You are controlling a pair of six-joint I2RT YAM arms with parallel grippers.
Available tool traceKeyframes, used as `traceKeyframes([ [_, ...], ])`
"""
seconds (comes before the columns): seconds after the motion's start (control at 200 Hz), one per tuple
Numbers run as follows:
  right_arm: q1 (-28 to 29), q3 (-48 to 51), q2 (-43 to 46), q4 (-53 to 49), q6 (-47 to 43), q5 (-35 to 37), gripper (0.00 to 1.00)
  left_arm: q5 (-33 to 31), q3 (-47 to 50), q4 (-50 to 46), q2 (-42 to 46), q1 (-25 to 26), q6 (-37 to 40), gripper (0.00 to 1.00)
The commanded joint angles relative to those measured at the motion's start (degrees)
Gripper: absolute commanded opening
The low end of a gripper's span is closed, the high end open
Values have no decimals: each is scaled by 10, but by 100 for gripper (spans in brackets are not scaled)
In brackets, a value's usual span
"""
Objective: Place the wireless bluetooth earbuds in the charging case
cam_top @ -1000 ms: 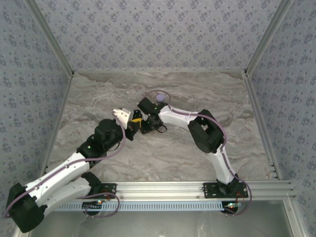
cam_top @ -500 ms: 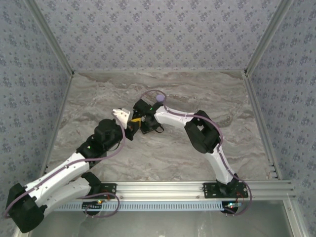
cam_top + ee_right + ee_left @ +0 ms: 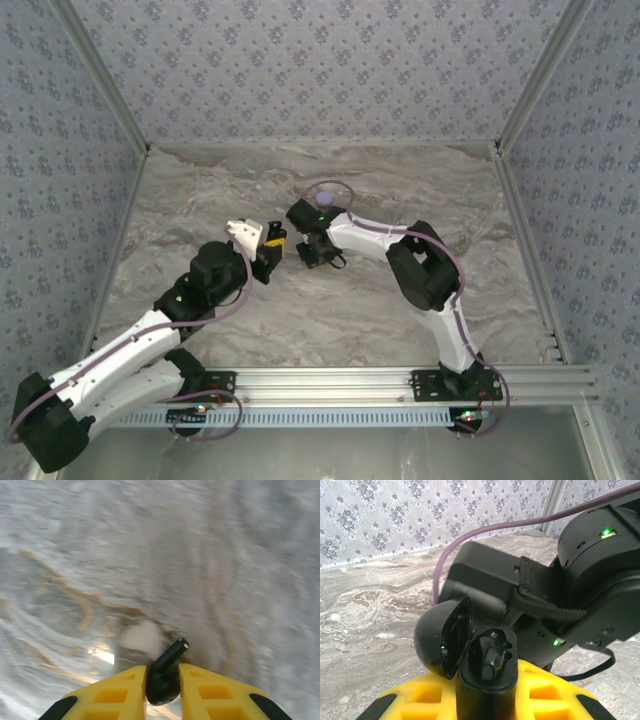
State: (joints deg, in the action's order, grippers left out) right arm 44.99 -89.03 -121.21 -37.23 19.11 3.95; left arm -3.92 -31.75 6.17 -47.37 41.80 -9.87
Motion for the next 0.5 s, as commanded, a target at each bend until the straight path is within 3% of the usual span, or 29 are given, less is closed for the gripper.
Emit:
traceKeyframes([
  [0.0, -21, 41, 34, -18, 14, 27, 24, 5, -5, 16, -2, 5, 5, 21],
  [0.32, -68, 138, 98, 6, 27, 22, 24, 23, -14, 27, -29, 4, 3, 21],
  [0.5, -69, 139, 108, 7, 25, 10, 32, 30, -17, 32, -42, 5, 1, 21],
])
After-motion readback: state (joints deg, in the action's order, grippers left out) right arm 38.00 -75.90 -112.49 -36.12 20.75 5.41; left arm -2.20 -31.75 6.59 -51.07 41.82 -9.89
